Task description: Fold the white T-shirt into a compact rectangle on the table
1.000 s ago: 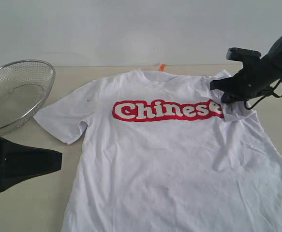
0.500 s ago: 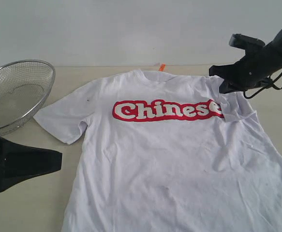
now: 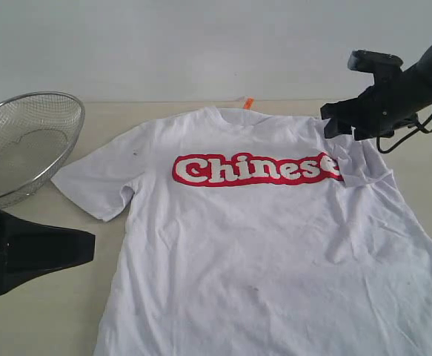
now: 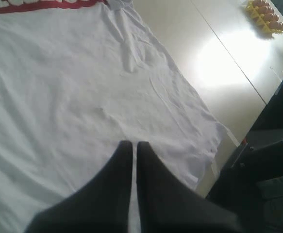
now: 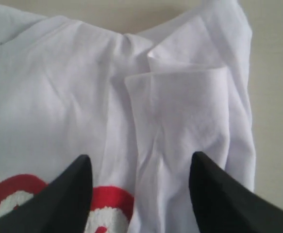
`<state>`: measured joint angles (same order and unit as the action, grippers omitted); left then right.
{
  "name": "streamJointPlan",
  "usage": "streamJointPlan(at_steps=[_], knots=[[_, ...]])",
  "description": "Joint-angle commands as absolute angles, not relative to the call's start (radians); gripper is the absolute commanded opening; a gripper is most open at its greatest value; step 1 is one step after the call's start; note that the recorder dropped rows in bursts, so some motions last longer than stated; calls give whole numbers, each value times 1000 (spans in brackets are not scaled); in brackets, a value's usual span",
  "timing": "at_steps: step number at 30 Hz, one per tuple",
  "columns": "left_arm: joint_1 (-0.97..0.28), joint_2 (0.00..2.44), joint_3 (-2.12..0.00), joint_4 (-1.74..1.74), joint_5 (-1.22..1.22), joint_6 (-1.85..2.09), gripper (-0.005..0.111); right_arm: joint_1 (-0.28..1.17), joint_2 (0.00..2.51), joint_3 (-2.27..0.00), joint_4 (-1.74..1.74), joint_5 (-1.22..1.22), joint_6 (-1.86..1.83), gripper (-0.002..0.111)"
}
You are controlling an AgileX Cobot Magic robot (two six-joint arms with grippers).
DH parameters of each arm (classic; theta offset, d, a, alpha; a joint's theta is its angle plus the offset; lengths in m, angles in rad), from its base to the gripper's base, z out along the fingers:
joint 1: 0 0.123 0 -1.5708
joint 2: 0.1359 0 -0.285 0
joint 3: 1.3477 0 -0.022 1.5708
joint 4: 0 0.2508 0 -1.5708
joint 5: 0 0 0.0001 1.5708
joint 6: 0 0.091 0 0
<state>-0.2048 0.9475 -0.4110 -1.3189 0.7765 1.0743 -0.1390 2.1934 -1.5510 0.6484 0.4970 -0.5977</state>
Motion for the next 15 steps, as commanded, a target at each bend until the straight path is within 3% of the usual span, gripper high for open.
streamJointPlan(at_steps=[1, 15], knots=[[-210, 955, -413, -1319, 779, 1069, 4, -139, 2207, -1548, 636, 489, -612, 45], [-210, 955, -413, -1319, 772, 1069, 4, -139, 2214, -1548, 617, 493, -612, 45]])
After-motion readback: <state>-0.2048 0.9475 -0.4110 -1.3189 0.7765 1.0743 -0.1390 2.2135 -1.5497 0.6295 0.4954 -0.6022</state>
